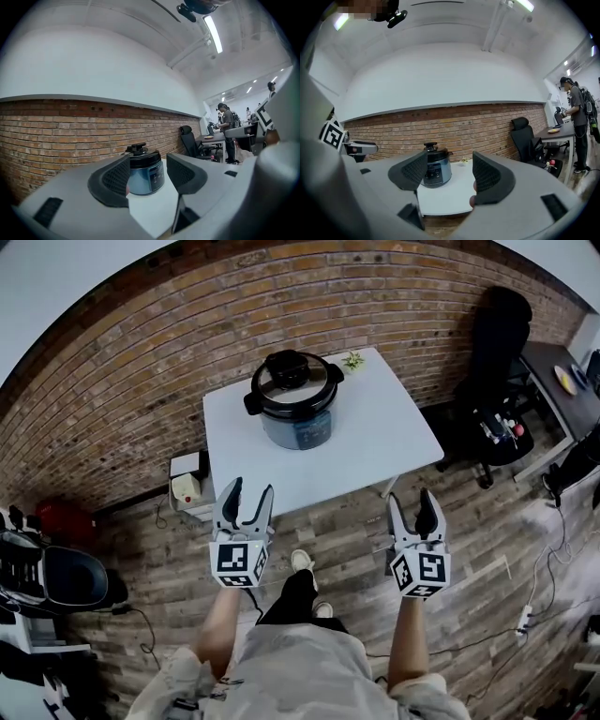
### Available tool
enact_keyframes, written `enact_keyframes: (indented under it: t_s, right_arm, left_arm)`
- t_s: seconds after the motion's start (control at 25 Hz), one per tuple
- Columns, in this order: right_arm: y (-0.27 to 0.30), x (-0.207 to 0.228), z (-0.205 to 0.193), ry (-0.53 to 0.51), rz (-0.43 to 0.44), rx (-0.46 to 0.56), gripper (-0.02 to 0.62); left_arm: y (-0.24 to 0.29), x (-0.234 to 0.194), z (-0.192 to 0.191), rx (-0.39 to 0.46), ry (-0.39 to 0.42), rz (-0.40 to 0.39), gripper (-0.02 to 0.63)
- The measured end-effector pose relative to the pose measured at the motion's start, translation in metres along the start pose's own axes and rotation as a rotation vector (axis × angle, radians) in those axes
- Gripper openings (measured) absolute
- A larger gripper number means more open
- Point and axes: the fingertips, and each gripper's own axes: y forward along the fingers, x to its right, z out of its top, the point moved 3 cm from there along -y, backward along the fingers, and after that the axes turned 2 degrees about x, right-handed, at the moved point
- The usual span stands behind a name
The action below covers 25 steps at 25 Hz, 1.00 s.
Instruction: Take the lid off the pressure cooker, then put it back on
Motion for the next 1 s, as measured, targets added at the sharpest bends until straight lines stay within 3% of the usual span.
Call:
enact_keyframes:
  t_s: [0.4,1.0]
  right_arm:
    - [0.109,-0.014,0.000,-0.065,0.091,-0.028,0.313]
    - [0.280,-0.071,0.021,-0.129,0.202,-0.018,0.313]
  left_arm:
    - [0.070,-0.053,-0.018,0.011,-0.056,0.058,0.259]
    - [0.155,-0.170,-0.028,0.007,-0.084,0.132,0.259]
